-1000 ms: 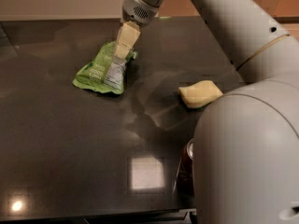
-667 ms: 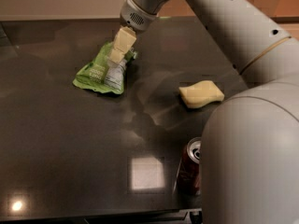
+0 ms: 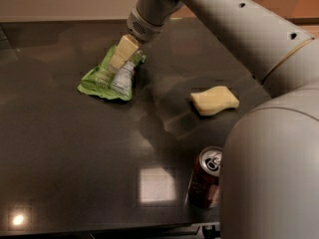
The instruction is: Pick green rice chip bag
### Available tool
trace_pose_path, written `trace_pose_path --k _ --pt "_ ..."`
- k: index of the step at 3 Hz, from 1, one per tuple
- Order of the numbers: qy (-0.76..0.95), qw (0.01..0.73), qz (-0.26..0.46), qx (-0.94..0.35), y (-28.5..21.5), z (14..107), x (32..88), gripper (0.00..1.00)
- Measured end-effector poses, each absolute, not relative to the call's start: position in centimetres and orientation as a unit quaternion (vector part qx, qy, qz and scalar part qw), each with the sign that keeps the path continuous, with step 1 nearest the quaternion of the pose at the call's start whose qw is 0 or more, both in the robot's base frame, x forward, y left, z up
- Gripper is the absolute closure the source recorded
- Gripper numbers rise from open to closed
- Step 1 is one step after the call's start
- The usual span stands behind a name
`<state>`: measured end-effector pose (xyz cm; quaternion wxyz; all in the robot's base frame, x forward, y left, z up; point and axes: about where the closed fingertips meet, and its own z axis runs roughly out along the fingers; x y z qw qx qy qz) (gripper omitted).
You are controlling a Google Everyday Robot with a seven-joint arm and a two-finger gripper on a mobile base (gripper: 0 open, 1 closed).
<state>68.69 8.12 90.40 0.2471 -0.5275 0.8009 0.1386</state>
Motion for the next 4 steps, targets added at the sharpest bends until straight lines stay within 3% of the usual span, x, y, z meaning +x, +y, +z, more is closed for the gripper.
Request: trace_pose_path --k 1,4 --pt "0.835 0.251 0.131 -0.472 7.8 89.6 70.8 0.0" --pt "0.849 0.217 0.144 -0.46 9.2 86.4 69.6 0.0"
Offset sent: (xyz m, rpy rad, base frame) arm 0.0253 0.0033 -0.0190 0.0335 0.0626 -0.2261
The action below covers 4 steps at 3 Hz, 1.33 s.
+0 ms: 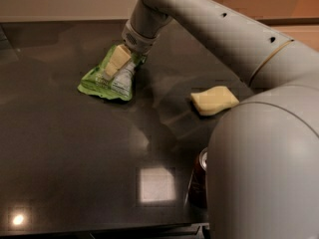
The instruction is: Pick green rice chip bag
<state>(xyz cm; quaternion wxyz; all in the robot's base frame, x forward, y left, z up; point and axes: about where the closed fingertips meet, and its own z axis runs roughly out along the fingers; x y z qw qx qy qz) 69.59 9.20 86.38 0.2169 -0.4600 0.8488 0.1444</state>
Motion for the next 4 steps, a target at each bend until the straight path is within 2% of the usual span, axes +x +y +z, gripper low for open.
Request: trace_pose_path --k 1,4 --pt "0.843 0.203 0.152 -0.474 9.4 85.5 69.3 0.17" --pt "0.831 0.182 0.2 -0.487 6.8 85.4 69.1 0.87"
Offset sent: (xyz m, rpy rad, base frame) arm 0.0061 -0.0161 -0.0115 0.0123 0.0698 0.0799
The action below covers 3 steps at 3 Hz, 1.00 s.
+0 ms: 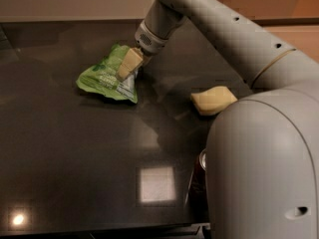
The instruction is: Pick green rice chip bag
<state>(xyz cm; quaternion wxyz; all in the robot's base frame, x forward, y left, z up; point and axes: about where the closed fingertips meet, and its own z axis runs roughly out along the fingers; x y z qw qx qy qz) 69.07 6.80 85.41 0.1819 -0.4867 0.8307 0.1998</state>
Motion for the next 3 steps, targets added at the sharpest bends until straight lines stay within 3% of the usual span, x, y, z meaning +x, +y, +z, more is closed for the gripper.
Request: trace_pose_path --k 1,3 --pt "0.823 0.185 0.221 -0.49 6.1 86.2 68.3 1.0" --pt "0.783 0.215 0.269 -0.519 4.5 91.7 64.6 1.0"
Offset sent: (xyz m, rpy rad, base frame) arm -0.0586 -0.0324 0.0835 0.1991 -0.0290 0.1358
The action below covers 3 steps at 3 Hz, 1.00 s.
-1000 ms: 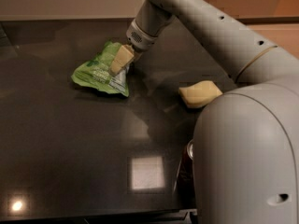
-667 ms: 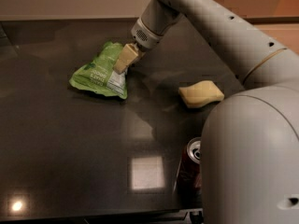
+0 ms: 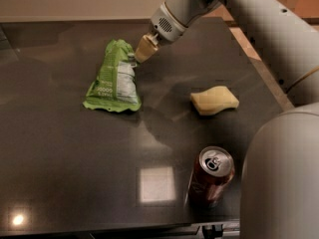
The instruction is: Pick green rice chip bag
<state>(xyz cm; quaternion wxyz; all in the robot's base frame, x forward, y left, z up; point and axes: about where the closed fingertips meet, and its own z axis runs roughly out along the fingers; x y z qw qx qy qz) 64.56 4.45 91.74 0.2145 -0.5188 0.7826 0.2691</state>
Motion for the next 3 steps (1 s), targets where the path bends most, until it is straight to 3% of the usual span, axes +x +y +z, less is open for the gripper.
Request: trace_pose_path --k 2,3 --pt "0.758 0.246 0.286 -0.532 1.9 96.6 63.0 1.0" --pt "0.748 0.264 0.278 -0.542 0.9 98.0 62.4 0.82"
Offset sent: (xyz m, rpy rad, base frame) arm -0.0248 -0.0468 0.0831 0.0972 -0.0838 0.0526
